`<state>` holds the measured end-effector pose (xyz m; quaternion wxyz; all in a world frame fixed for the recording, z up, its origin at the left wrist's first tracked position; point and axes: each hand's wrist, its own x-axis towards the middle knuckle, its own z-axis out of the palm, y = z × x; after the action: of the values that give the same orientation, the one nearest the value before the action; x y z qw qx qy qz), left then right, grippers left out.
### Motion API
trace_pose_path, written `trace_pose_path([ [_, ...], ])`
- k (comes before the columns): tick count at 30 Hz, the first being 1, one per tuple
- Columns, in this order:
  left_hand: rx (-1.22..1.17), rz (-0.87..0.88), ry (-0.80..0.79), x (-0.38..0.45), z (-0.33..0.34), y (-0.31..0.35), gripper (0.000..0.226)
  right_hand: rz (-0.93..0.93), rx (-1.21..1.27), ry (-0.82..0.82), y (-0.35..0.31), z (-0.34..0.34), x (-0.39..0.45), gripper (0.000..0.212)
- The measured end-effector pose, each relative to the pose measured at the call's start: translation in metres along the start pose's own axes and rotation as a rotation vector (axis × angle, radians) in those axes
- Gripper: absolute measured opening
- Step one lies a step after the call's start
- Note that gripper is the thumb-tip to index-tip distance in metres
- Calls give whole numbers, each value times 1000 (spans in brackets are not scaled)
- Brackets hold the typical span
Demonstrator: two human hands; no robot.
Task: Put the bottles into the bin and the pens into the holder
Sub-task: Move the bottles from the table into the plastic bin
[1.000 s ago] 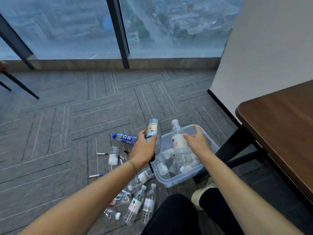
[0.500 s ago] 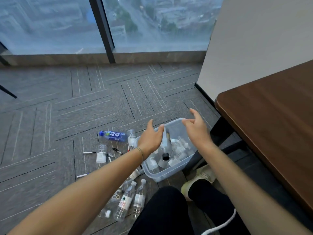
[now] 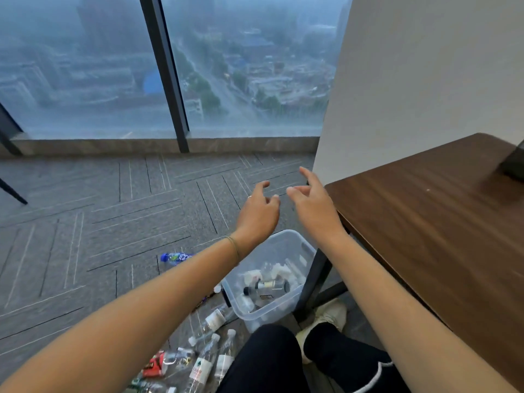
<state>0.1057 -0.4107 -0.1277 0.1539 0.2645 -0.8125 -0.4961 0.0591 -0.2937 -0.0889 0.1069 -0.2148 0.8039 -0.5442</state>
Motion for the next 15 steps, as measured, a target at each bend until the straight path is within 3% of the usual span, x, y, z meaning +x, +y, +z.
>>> trace_pose_path([
  [8, -79, 279, -78, -35, 31, 133, 47, -99, -104, 197, -60, -115, -41, 58],
  [15, -87, 466, -256, -80, 135, 233, 44, -63, -161, 447, -59, -262, -106, 55],
])
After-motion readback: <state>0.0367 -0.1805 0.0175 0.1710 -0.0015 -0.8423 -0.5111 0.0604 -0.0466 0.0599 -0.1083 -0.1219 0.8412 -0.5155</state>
